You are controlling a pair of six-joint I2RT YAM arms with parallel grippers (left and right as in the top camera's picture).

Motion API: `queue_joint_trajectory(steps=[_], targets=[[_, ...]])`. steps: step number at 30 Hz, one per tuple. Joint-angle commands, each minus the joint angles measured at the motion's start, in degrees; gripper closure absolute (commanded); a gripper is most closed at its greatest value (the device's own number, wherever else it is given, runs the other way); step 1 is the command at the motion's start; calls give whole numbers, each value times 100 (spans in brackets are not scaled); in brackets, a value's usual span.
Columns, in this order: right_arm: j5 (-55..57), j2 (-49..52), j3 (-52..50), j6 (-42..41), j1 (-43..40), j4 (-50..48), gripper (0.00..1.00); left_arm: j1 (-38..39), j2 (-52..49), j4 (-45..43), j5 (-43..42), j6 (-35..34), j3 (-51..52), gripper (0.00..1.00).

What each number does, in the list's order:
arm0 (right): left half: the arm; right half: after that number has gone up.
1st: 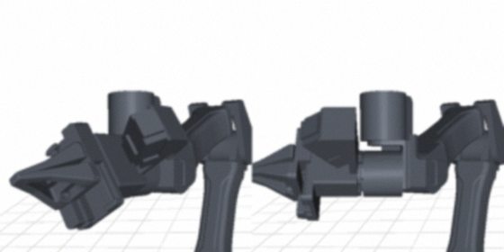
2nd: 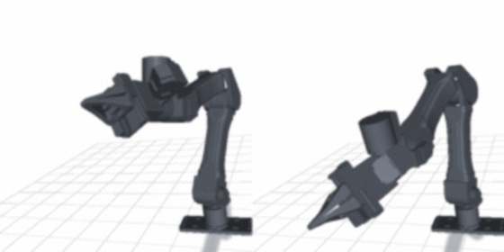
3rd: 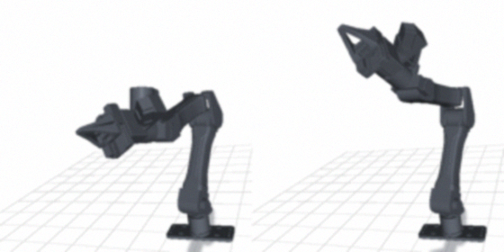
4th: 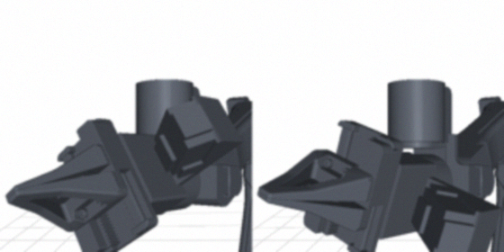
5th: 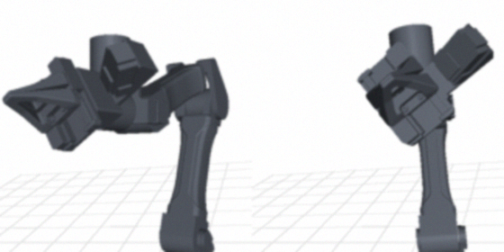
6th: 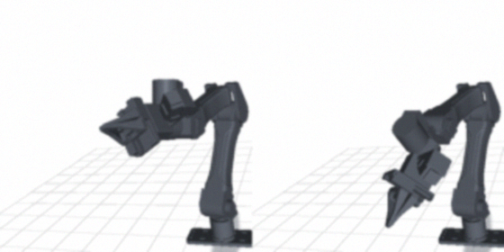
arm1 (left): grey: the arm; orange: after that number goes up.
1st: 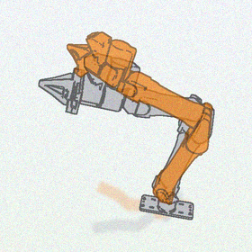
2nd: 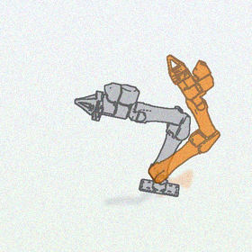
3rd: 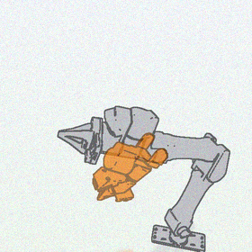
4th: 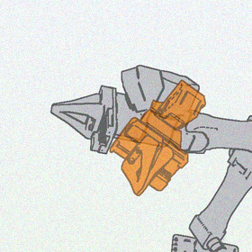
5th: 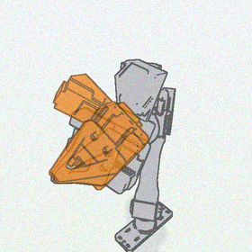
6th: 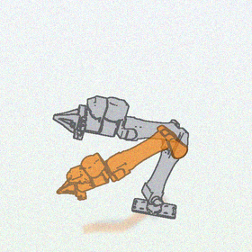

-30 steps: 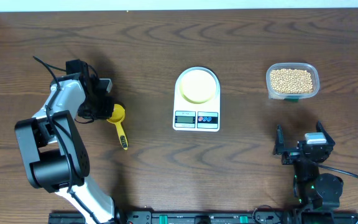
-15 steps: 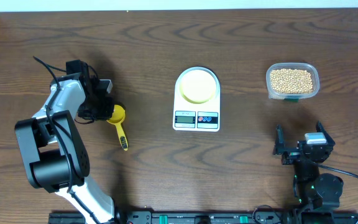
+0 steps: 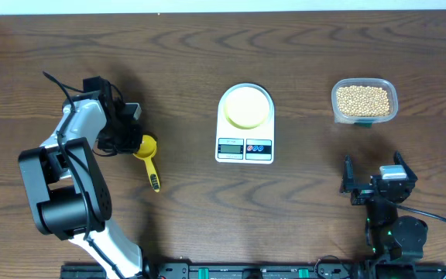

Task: Scoop item into bowl and weigh 50g on scale
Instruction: 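Lift the yellow scoop and rotate it with the left gripper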

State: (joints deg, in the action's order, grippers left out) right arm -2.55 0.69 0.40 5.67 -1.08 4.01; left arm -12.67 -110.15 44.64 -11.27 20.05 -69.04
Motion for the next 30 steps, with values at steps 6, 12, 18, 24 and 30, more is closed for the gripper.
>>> queue_joint_trajectory(steps=[6, 12, 18, 24, 30], targets=[[66, -37, -9, 17, -44, 26, 1, -28, 151, 28, -129, 131, 57, 92], [66, -37, -9, 17, -44, 26, 1, -28, 157, 26, -372, 57, 44, 93], [66, -37, -9, 17, -44, 26, 1, -28, 166, 15, -372, -192, -61, 93], [66, -37, -9, 17, -44, 26, 1, -28, 229, 7, -367, -433, -107, 93], [66, -37, -9, 17, -44, 26, 1, -28, 627, -7, -367, -586, -107, 93]])
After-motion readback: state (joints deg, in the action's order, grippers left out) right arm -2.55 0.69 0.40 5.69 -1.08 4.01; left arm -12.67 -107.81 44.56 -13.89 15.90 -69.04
